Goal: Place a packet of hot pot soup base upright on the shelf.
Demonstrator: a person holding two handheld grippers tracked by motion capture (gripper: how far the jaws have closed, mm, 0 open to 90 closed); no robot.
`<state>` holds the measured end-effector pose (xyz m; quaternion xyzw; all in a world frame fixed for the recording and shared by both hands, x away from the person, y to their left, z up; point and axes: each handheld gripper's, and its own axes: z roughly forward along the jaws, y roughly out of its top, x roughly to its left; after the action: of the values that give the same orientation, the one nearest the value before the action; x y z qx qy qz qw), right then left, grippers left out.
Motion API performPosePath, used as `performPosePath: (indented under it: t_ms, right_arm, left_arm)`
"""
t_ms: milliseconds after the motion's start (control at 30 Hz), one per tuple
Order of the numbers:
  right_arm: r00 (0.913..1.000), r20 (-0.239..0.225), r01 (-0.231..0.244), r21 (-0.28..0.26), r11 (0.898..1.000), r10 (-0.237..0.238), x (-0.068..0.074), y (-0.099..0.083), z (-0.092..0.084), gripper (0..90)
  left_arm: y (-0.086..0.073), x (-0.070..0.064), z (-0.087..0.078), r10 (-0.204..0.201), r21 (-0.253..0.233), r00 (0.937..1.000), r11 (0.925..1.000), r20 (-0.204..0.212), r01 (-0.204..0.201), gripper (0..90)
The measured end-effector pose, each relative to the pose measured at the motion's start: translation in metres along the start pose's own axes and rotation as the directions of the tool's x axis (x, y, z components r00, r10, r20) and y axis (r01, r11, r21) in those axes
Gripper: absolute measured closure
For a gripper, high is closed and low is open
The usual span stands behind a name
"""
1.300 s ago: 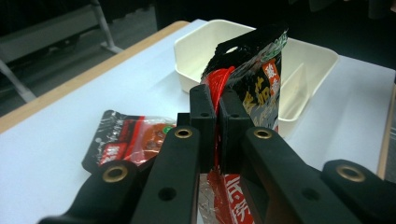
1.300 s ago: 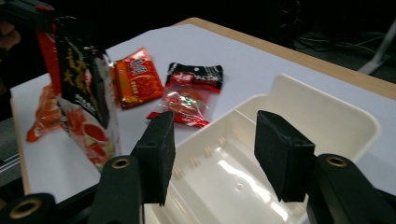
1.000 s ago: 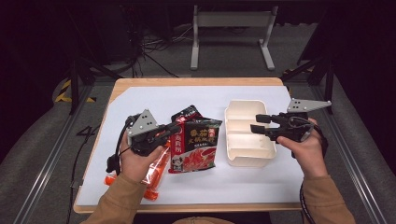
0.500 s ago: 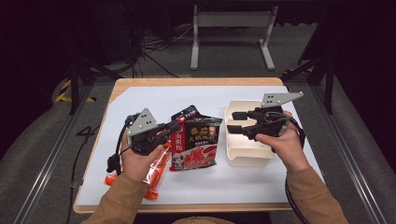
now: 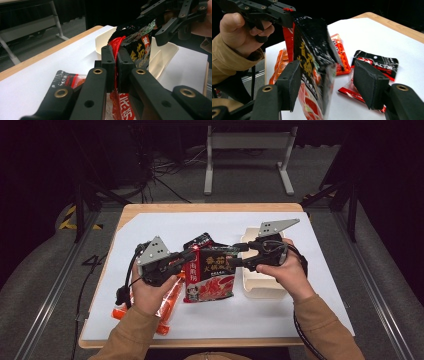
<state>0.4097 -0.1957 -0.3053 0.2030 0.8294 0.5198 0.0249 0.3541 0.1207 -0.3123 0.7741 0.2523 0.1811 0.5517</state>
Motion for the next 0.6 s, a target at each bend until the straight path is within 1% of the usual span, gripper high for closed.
performPosePath:
  t_ms: [67,200,333,400,500,600]
  right_arm:
    - [0.9999,-0.011,0.003,0.010,1.000,-0.003,0.000,0.001,0.004,41.4]
    - [0.9996,-0.030,0.004,0.022,1.000,-0.003,-0.001,0.000,0.011,44.2]
    - [0.9986,-0.050,0.020,0.040,0.999,-0.018,-0.001,-0.001,0.018,46.8]
    - [0.9980,-0.061,0.019,0.044,0.999,-0.016,-0.002,-0.002,0.020,48.0]
    - [0.9970,-0.072,0.034,0.045,0.998,-0.030,-0.001,-0.001,0.023,51.1]
    - [0.9958,-0.084,0.041,0.040,0.998,-0.038,-0.001,0.001,0.024,58.3]
  left_arm:
    - [0.000,0.000,0.000,0.003,0.001,1.0000,1.0000,0.002,-0.003,87.0]
    - [-0.001,-0.001,0.001,-0.005,-0.005,1.0000,1.0000,0.004,0.005,86.9]
    - [-0.001,-0.001,0.002,-0.004,-0.007,1.0000,1.0000,0.003,0.004,86.9]
    - [-0.001,-0.002,0.002,-0.009,-0.008,0.9999,0.9999,0.009,0.009,86.9]
    - [-0.001,-0.002,0.002,-0.009,-0.011,0.9999,0.9999,0.014,0.010,86.9]
    - [-0.002,-0.002,0.002,-0.013,-0.013,0.9997,0.9998,0.019,0.013,86.8]
